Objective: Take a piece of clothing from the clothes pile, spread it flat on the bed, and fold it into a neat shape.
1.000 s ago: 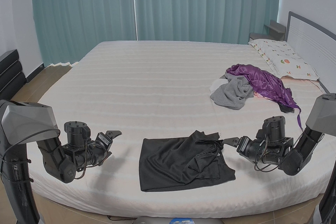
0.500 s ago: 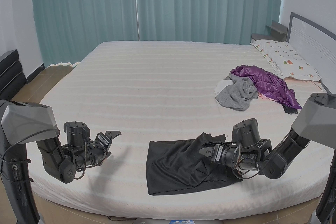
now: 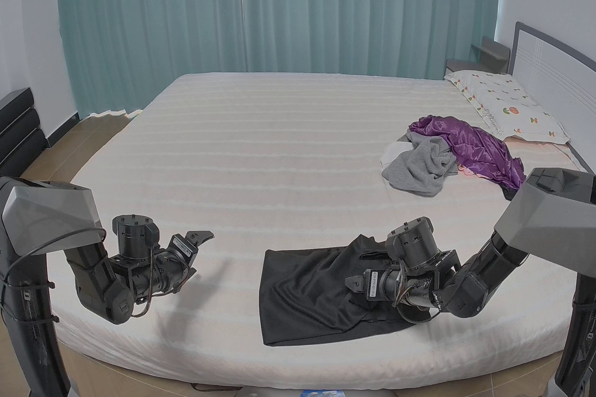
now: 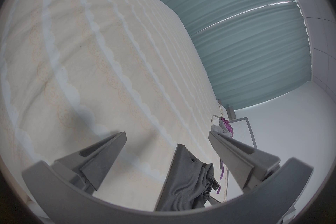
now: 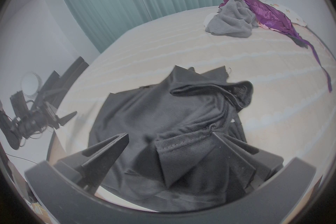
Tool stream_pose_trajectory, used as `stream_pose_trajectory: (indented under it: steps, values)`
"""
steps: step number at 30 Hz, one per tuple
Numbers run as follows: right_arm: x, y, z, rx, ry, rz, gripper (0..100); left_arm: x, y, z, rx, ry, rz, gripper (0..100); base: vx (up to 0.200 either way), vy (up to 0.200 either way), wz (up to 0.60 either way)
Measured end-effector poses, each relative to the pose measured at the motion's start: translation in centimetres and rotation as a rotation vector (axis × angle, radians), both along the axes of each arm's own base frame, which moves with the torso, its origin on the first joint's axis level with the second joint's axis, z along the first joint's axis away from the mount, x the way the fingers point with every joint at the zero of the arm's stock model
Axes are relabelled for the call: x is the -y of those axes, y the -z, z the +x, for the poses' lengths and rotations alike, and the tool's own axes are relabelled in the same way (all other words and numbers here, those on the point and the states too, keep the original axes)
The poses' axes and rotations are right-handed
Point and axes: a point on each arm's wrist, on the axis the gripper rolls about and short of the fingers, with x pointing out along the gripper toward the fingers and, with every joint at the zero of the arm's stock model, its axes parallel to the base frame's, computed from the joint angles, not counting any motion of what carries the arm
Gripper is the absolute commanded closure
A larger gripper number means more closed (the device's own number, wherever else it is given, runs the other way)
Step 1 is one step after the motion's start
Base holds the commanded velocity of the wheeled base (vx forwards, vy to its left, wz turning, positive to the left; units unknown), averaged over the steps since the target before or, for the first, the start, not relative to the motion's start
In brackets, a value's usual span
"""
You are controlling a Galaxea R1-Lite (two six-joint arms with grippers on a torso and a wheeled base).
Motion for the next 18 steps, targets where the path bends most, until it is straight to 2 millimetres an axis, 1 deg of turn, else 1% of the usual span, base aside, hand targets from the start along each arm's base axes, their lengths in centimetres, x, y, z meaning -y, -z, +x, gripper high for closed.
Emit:
stream_pose_trajectory:
  steps: [1, 7, 11, 18]
  values:
    - [0.1, 0.1, 0.0, -0.005, 0.004, -0.013, 100, 0.0, 0.0, 0.0, 0.000, 0.000, 0.000, 0, 0.000, 0.000, 0.00]
    - [1.0, 0.3, 0.5, -0.019, 0.049, -0.076, 100, 0.0, 0.0, 0.0, 0.000, 0.000, 0.000, 0, 0.000, 0.000, 0.00]
    - [1.8, 0.3, 0.4, -0.042, 0.076, -0.101, 100, 0.0, 0.0, 0.0, 0.000, 0.001, 0.000, 0, 0.000, 0.000, 0.00]
    - [3.2, -0.6, -0.6, -0.054, 0.100, -0.102, 100, 0.0, 0.0, 0.0, 0.000, 0.000, 0.002, 0, 0.000, 0.000, 0.00]
